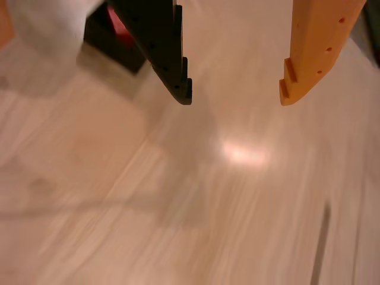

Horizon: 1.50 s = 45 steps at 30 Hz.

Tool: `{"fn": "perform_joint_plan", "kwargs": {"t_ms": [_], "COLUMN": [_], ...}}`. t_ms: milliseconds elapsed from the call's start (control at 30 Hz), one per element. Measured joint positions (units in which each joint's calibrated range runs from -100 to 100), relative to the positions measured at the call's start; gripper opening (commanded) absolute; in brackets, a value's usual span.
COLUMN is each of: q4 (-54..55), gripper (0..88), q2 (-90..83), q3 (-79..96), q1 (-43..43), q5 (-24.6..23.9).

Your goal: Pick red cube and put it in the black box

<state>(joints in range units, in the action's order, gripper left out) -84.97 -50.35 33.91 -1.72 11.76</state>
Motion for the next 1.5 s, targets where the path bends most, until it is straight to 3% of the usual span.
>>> {"fn": "perform_joint_plan", "kwargs": {"t_ms": [200, 367, 600, 700, 1100, 1500], "q4": [6.90, 13.89, 15.38, 16.08, 16.25, 14.24], "gripper": [23.1, 11.8, 8.3, 0.5, 1.1, 1.1], "q2": [-12.68, -19.64, -24.53, -26.19, -39.12, -44.84], "q3": [18.15, 34.49, 41.44, 45.24, 58.33, 59.68], "q1": [6.71, 7.32, 7.09, 7.24, 10.14, 10.52], "q5": [-1.04, -6.17, -6.74, -6.74, -6.92, -6.34]}}
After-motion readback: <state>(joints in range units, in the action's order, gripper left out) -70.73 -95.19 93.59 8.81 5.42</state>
